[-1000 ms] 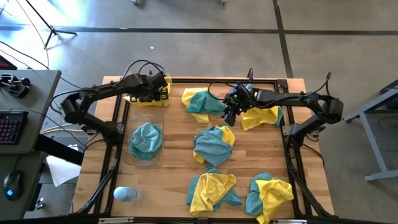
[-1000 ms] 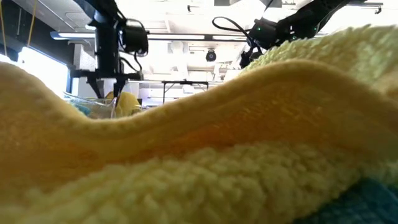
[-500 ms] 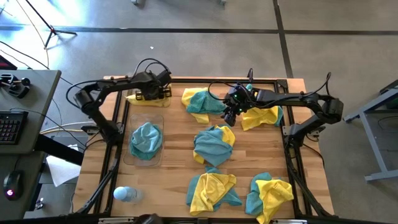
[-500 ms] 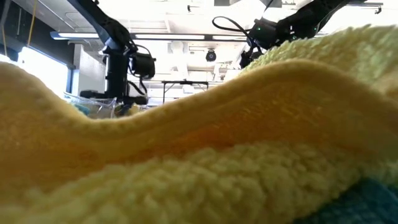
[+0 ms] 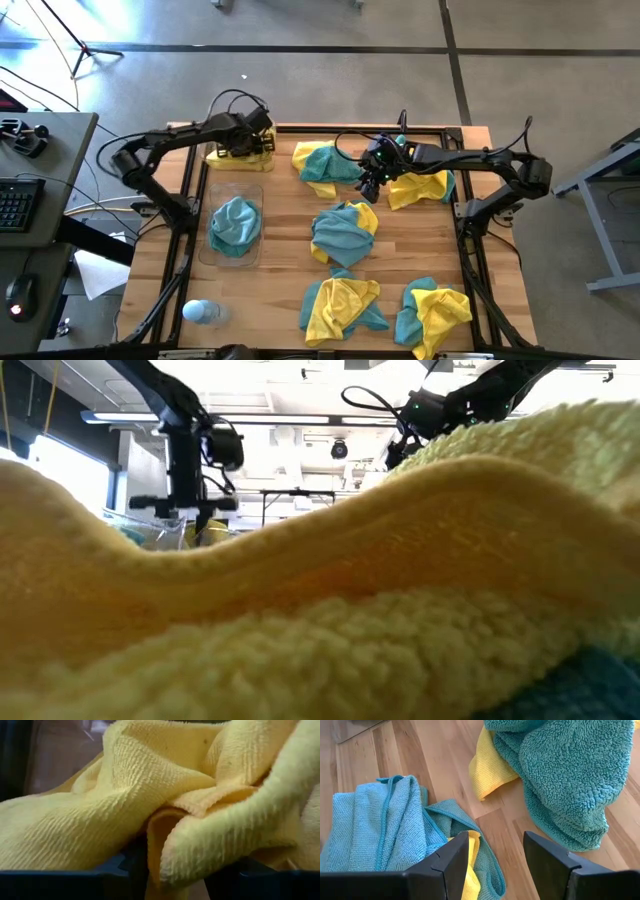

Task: Sort microfiber towel by color & place in baskets
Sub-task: Put the yellow microfiber cloth into the top transparent bin

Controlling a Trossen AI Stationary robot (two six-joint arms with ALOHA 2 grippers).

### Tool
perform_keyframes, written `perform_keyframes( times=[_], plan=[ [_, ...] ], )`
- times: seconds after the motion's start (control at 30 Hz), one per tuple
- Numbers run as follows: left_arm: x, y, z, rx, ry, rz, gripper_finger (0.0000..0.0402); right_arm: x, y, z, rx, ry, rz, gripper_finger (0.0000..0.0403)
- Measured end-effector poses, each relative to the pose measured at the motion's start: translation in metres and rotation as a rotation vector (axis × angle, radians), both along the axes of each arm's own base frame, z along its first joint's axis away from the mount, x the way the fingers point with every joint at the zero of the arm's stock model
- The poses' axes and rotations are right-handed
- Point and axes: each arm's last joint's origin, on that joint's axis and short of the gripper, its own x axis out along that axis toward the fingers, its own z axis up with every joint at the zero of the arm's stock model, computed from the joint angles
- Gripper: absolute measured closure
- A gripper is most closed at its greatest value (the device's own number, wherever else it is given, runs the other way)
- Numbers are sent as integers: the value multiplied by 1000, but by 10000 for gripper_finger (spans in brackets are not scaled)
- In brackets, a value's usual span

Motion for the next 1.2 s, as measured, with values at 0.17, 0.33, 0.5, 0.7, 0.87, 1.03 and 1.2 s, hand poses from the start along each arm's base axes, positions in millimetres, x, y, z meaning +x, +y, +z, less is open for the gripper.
perform_keyframes(
  times=[0.17,0.33,0.5,0.7,0.87,1.03,1.2],
  plan=[
    [-11,-8,27,89,-52,18,259,0,0,0,0,0,0,217],
    [-21,-9,41,195,-17,70,259,0,0,0,0,-1,0,217],
    [-28,-1,29,126,52,107,259,1,0,1,5,-8,-11,217],
    [-22,11,1,19,106,119,259,1,0,1,13,-14,-23,217],
    [-14,17,-29,-72,164,139,259,1,0,1,17,-14,-29,217],
    [-11,19,-43,-120,192,112,259,1,0,1,20,-14,-32,217],
    [-12,16,-29,-96,144,105,259,1,0,1,19,-14,-32,217]
  ],
)
